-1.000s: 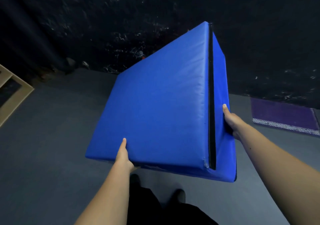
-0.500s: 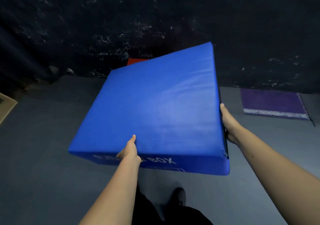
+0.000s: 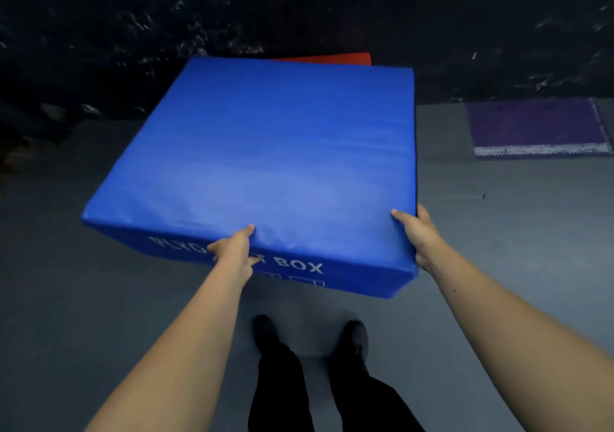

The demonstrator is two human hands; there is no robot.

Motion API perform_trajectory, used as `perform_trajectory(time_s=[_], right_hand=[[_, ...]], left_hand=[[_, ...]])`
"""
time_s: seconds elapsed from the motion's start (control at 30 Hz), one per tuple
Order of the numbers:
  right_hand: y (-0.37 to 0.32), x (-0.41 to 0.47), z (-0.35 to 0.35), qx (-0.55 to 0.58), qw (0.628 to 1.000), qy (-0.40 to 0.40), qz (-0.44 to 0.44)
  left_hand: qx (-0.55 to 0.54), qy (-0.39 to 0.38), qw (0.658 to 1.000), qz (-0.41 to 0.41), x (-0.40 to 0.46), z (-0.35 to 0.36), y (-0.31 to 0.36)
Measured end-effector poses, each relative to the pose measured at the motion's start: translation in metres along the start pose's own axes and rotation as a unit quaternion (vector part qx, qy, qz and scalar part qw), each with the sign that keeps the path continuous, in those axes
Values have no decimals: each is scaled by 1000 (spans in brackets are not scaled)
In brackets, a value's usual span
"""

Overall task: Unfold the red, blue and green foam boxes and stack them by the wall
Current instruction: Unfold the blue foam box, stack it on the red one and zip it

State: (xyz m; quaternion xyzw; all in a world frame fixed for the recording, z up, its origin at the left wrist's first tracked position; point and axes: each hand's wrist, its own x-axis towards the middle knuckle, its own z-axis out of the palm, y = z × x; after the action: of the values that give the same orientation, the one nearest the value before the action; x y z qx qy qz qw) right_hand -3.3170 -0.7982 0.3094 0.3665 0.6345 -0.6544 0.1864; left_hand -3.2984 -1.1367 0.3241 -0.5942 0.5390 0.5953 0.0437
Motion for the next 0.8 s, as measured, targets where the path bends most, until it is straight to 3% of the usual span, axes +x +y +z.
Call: perform_trajectory(time_s=[0.13, 0.23, 0.33, 0.5, 0.67, 0.8], right_hand=[[-22, 39, 1, -30, 999, 10, -26], [-24, 48, 5, -95, 994, 21, -47], [8, 45, 7, -118, 991, 40, -45], [77, 35, 16, -92, 991, 98, 26], [90, 47, 38, -221, 966, 131, 38], [96, 47, 42, -231, 959, 160, 30]], left_hand=[[-14, -37, 999, -4, 15, 25, 12], [-23, -105, 994, -38, 27, 35, 21], [-22, -154, 985, -75, 31, 38, 18], [5, -253, 967, -36, 19, 65, 33], [135, -151, 979, -20, 32, 78, 27], [118, -76, 989, -49, 38, 66, -9]])
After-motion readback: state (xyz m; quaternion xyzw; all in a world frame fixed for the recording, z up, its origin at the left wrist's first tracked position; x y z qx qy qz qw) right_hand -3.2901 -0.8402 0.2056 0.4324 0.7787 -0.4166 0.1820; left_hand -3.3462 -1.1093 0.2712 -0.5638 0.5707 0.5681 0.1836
